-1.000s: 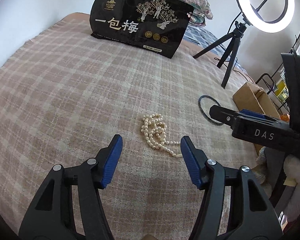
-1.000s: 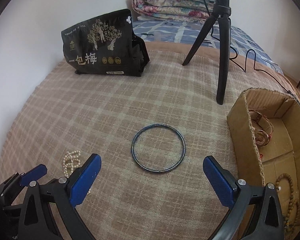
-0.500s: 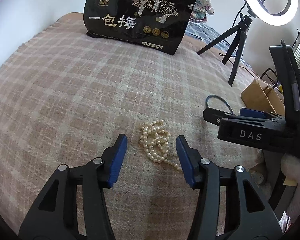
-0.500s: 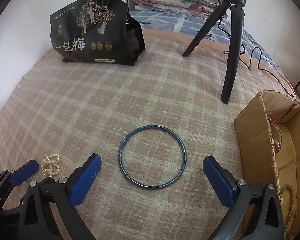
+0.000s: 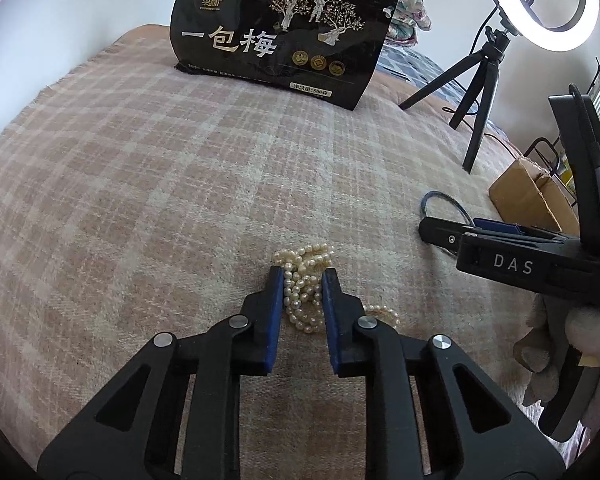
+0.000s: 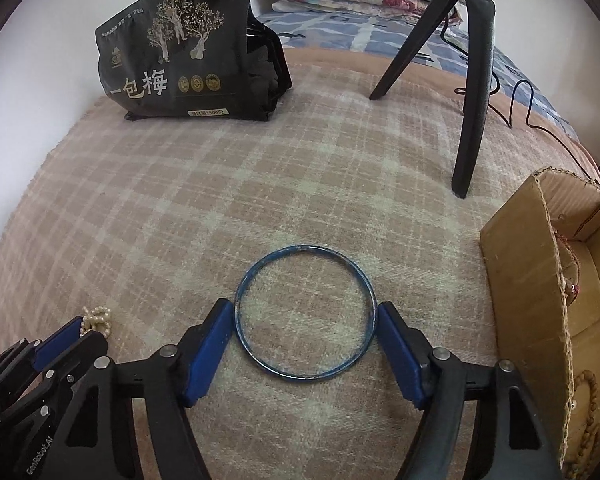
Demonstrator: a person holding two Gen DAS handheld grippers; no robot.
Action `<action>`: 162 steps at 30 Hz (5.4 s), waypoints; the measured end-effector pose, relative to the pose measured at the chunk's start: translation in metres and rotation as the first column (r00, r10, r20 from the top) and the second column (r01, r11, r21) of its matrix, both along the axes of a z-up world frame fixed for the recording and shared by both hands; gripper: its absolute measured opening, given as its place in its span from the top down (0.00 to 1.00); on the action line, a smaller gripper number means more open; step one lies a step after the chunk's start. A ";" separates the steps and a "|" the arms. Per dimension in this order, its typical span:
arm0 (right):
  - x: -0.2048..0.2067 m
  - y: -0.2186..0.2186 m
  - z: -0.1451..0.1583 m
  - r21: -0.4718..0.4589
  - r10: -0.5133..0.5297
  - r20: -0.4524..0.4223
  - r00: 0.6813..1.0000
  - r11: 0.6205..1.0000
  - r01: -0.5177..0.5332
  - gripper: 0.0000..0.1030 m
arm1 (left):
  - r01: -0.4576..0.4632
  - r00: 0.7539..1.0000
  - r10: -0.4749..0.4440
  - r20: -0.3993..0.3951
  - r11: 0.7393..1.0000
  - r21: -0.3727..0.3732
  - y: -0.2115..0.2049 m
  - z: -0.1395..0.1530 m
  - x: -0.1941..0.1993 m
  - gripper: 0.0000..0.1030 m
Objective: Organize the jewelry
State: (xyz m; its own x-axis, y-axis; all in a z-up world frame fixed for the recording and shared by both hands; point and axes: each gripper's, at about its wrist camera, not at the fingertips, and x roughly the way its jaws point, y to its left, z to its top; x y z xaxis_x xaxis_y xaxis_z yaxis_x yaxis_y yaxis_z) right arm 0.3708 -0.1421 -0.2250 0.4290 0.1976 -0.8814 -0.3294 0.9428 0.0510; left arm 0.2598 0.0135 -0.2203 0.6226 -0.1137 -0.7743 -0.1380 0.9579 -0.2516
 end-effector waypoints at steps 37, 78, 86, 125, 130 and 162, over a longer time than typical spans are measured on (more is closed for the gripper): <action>-0.086 -0.040 0.101 0.099 0.019 0.134 0.991 0.995 -0.033 0.28 | 0.059 0.990 -0.058 0.127 0.998 -0.001 -0.010 0.079 -0.047 0.91; -0.148 -0.211 0.131 0.093 -0.212 0.156 0.965 0.975 0.200 0.28 | 0.396 0.888 -0.386 0.250 0.918 0.012 -0.172 0.156 -0.010 0.91; -0.140 -0.219 0.123 0.089 -0.217 0.146 0.965 0.975 0.205 0.28 | 0.442 0.872 -0.431 0.231 0.897 0.005 -0.209 0.150 0.023 0.91; -0.121 -0.229 0.104 0.035 -0.224 0.156 0.962 0.975 0.222 0.18 | 0.509 0.834 -0.505 0.223 0.860 0.040 -0.292 0.148 0.086 0.56; -0.120 -0.230 0.105 0.032 -0.230 0.158 0.960 0.973 0.228 0.15 | 0.502 0.838 -0.498 0.222 0.864 0.044 -0.288 0.151 0.085 0.56; -0.190 -0.203 0.186 0.014 -0.261 0.303 0.917 0.963 0.270 0.10 | 0.454 0.812 -0.480 0.333 0.877 0.156 -0.211 0.236 -0.031 0.56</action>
